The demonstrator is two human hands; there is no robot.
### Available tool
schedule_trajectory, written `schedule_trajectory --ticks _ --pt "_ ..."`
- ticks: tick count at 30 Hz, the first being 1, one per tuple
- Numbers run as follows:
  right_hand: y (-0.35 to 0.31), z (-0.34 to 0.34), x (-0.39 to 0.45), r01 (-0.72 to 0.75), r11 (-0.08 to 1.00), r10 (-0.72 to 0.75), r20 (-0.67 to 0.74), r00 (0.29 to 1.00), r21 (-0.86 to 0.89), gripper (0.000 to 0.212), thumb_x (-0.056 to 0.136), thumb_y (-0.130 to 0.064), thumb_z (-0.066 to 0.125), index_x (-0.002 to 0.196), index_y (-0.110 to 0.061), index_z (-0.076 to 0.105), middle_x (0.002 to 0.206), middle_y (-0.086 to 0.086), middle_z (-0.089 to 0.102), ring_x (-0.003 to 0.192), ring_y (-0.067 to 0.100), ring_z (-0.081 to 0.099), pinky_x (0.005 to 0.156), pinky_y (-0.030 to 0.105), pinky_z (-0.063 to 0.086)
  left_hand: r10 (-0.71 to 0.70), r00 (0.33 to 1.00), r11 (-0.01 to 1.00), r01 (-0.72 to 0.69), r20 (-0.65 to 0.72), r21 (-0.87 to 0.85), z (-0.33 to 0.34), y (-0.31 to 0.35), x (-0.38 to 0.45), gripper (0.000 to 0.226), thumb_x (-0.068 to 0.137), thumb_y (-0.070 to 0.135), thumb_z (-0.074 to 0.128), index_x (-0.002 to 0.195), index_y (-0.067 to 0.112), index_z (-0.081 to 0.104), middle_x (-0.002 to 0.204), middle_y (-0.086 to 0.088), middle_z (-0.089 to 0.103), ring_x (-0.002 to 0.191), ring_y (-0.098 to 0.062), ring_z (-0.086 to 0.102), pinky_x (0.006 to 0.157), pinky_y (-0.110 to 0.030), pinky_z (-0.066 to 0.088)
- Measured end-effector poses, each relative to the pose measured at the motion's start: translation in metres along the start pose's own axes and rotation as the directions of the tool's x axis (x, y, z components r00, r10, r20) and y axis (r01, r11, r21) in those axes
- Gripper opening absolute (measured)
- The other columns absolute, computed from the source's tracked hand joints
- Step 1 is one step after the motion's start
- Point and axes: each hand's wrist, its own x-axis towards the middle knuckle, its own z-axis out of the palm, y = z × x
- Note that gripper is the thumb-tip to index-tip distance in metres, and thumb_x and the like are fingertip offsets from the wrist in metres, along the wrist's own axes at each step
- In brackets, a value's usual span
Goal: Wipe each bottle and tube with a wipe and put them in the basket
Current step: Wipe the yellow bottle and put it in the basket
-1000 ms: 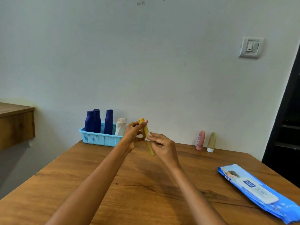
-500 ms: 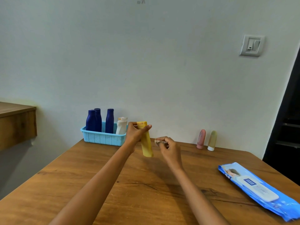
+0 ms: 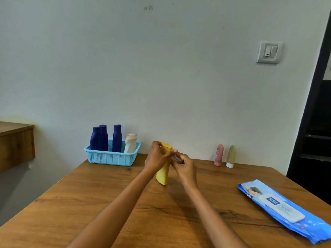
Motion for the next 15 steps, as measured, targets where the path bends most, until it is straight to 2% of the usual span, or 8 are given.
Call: schedule_trajectory --ticks 3,6,9,12,15 --pt "0.004 -0.004 0.003 -0.028 1.000 0.027 -0.074 0.997 -0.012 0.034 0.086 -0.016 0.066 0.120 -0.012 0.062 0.112 -0.001 0.064 0.098 0.007 0.058 0.074 0.009 0.047 0.003 0.998 0.999 0.000 0.063 -0.045 -0.004 0.003 0.002 0.060 0.083 0.053 0.057 0.122 0.012 0.039 0.120 -0.004 0.049 0.112 -0.021 0.050 0.096 -0.044 0.047" --pt "0.007 -0.008 0.006 -0.061 0.998 0.063 -0.119 0.991 0.017 0.033 0.087 -0.014 0.064 0.120 -0.011 0.062 0.115 0.003 0.065 0.102 0.014 0.061 0.084 0.026 0.053 0.002 0.997 0.996 0.005 0.077 -0.088 -0.007 0.000 0.002 0.042 0.089 0.053 0.047 0.109 0.016 0.044 0.107 0.000 0.053 0.104 -0.019 0.053 0.090 -0.042 0.050" --pt "0.006 -0.007 0.008 -0.086 0.995 0.093 -0.149 0.984 0.055 0.030 0.088 -0.012 0.063 0.119 -0.013 0.063 0.114 0.005 0.066 0.102 0.019 0.063 0.088 0.037 0.054 0.028 0.996 0.982 -0.012 0.084 -0.186 -0.012 -0.001 0.004 0.024 0.092 0.042 0.050 0.091 0.018 0.049 0.089 0.000 0.057 0.085 -0.016 0.061 0.072 -0.033 0.053" --pt "0.000 -0.006 0.012 -0.099 0.987 0.121 -0.183 0.976 0.125 0.028 0.088 -0.014 0.064 0.116 -0.014 0.064 0.110 0.003 0.067 0.099 0.017 0.064 0.085 0.036 0.055 0.095 0.986 0.973 -0.063 0.139 -0.222 -0.018 -0.001 0.004 0.022 0.087 0.036 0.060 0.085 0.015 0.053 0.083 -0.001 0.060 0.072 -0.010 0.063 0.060 -0.022 0.053" --pt "-0.008 -0.002 0.011 -0.101 0.974 0.135 -0.160 0.978 0.202 0.027 0.089 -0.022 0.063 0.115 -0.017 0.066 0.108 -0.001 0.068 0.099 0.012 0.063 0.084 0.029 0.055 0.140 0.976 0.966 -0.098 0.167 -0.238 -0.016 -0.004 0.001 0.026 0.082 0.035 0.067 0.094 0.014 0.056 0.084 0.000 0.060 0.075 -0.010 0.060 0.062 -0.016 0.051"
